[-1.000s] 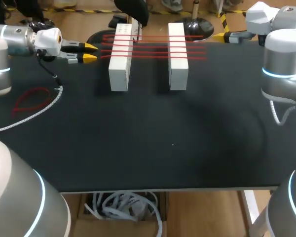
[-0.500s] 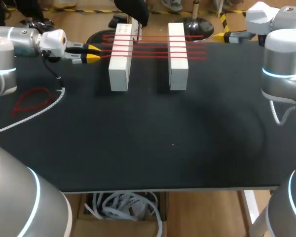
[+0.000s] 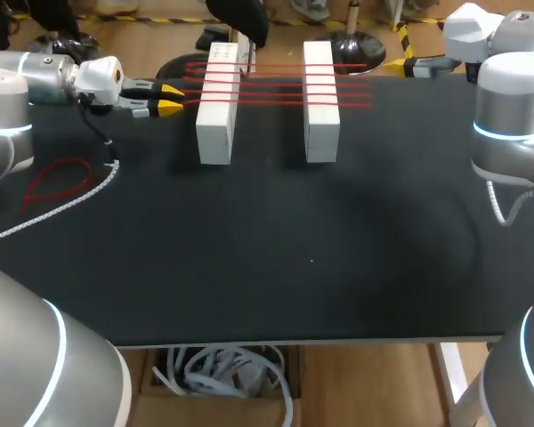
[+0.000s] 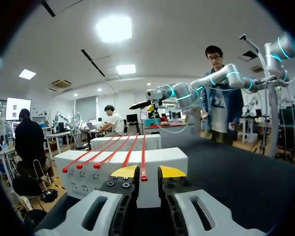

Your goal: Grab the tape and strap the tape.

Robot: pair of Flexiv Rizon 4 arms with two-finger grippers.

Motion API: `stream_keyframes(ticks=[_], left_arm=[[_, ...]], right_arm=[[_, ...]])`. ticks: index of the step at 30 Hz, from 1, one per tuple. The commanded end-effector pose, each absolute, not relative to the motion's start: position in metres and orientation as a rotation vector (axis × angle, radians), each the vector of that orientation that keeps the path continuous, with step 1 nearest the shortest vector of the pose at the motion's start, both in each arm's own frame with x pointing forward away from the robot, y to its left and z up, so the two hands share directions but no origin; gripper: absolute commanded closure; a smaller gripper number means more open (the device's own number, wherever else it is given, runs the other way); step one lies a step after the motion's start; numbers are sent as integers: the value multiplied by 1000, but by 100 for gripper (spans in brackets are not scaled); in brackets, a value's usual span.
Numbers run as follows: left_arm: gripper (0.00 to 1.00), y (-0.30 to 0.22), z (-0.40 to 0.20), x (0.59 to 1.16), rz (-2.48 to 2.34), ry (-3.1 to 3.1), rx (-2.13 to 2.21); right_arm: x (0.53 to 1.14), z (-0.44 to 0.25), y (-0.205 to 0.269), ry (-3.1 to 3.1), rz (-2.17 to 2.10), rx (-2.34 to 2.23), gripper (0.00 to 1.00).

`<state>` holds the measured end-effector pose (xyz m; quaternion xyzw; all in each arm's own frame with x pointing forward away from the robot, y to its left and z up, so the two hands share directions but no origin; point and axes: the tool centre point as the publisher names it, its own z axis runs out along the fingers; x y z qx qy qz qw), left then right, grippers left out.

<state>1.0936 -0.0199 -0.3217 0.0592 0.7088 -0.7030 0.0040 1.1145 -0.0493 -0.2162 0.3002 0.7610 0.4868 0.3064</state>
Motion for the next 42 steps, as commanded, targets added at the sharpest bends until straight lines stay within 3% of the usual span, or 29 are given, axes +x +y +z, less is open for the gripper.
stream_keyframes(ticks=[1, 34, 42], left_arm=[[81, -20, -328, 1100, -2228, 2222, 213], [90, -29, -332, 1099, -2247, 2200, 182], [83, -29, -337, 1096, -2253, 2200, 170]], right_arm=[[1115, -216, -50, 2013, 1289, 794, 0], [1115, -216, -50, 2013, 1289, 794, 0], [1115, -216, -50, 2013, 1289, 794, 0]])
